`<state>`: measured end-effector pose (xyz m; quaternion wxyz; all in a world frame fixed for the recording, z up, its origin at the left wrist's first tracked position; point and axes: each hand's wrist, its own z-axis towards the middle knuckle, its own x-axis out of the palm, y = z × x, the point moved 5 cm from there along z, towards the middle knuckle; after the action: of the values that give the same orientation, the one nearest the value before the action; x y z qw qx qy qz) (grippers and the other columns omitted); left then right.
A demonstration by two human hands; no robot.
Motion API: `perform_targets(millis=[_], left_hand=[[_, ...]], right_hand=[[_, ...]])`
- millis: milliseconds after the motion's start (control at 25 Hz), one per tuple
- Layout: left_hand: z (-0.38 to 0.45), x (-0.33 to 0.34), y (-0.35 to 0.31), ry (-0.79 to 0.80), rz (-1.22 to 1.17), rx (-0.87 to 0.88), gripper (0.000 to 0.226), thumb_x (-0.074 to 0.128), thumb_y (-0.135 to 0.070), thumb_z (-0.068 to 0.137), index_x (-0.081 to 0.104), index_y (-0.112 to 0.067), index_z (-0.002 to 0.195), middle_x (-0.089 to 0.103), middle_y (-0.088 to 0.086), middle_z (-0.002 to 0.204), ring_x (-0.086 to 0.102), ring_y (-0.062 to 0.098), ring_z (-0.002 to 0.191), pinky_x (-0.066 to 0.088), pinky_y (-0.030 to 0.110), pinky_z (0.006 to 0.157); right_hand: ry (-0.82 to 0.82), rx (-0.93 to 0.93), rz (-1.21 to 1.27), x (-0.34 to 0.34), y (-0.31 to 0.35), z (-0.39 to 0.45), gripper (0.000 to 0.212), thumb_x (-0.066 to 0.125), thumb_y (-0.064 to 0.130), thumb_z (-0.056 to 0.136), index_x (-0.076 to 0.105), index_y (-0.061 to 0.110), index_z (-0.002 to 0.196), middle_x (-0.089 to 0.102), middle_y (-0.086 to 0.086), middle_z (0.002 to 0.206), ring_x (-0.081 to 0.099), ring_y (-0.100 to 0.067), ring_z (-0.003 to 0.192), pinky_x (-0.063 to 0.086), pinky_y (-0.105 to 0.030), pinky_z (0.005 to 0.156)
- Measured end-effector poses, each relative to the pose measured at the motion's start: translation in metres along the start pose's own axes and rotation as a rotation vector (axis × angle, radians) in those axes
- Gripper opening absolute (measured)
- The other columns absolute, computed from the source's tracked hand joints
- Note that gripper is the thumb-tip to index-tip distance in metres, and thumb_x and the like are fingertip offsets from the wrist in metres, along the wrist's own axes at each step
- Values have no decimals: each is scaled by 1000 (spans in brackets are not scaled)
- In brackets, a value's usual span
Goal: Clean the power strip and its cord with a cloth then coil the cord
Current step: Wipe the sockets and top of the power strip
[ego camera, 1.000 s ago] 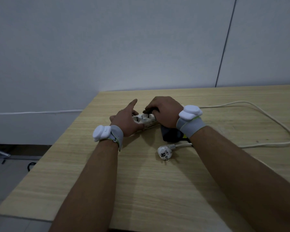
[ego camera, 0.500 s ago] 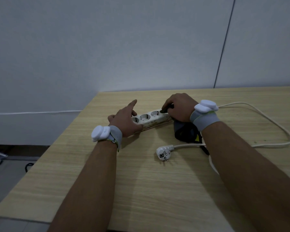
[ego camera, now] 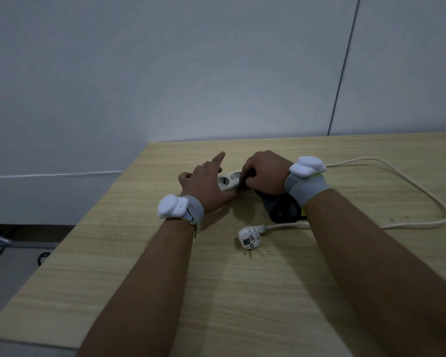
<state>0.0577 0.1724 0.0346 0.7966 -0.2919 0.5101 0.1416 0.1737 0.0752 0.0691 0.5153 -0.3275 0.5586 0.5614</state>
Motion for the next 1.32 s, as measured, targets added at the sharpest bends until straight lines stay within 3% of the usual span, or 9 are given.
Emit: perform_targets(millis=[280,440,600,720,840,1040,1200,1320], left_hand=[[15,0,-15,39,26,-12,91,59,-63,72,17,-39,148,56,-12,125,52,18,117,21,39,83],[28,2,-19,171,7,-44,93,66,-60,71,20,-38,149,58,-11,123,56,20,113,26,43,88],[29,8,-23,150,-44,-45,94,71,-48,73,17,-37,150,59,-13,109,56,20,113,27,41,88],[28,6,-25,166,-74,-44,99,69,-58,70,15,-37,151,60,-12,110,56,19,110,24,40,86],[25,7,-25,176,-49,-39,98,70,-53,74,12,-36,152,60,-10,114,56,22,111,24,41,85],[24,4,-25,154,-107,-55,97,70,-51,75,13,-36,152,56,-14,102,57,21,110,23,40,85],[24,5,-23,160,-79,-58,96,72,-48,75,15,-37,151,61,-12,114,56,21,111,24,40,84],[23,4,-24,162,-75,-60,97,73,-46,75,14,-38,151,62,-14,115,56,20,111,24,39,84]], right_hand=[[-211,155,29,-23,-46,-6,25,59,17,81,75,23,100,69,-1,112,61,-23,103,37,-20,81],[-190,117,46,-14,-43,-3,27,60,16,81,75,28,100,70,2,111,61,-20,102,36,-17,82],[-56,49,122,-3,-35,-1,27,65,17,77,75,34,94,72,8,102,64,-14,92,39,-16,76],[-132,81,39,1,-35,9,24,62,18,82,75,28,99,71,2,106,64,-20,96,44,-21,79],[-241,316,-69,-4,-49,11,25,56,18,84,75,21,101,70,-4,109,63,-25,98,51,-29,81],[-177,100,32,4,-24,11,23,61,22,82,74,27,101,70,1,108,61,-21,102,41,-22,84],[-210,350,-93,4,-46,14,24,57,24,83,72,16,100,66,-8,109,61,-27,97,47,-29,75],[-245,302,-91,-1,-45,13,24,57,25,83,71,19,101,63,-7,111,59,-27,100,46,-29,79]])
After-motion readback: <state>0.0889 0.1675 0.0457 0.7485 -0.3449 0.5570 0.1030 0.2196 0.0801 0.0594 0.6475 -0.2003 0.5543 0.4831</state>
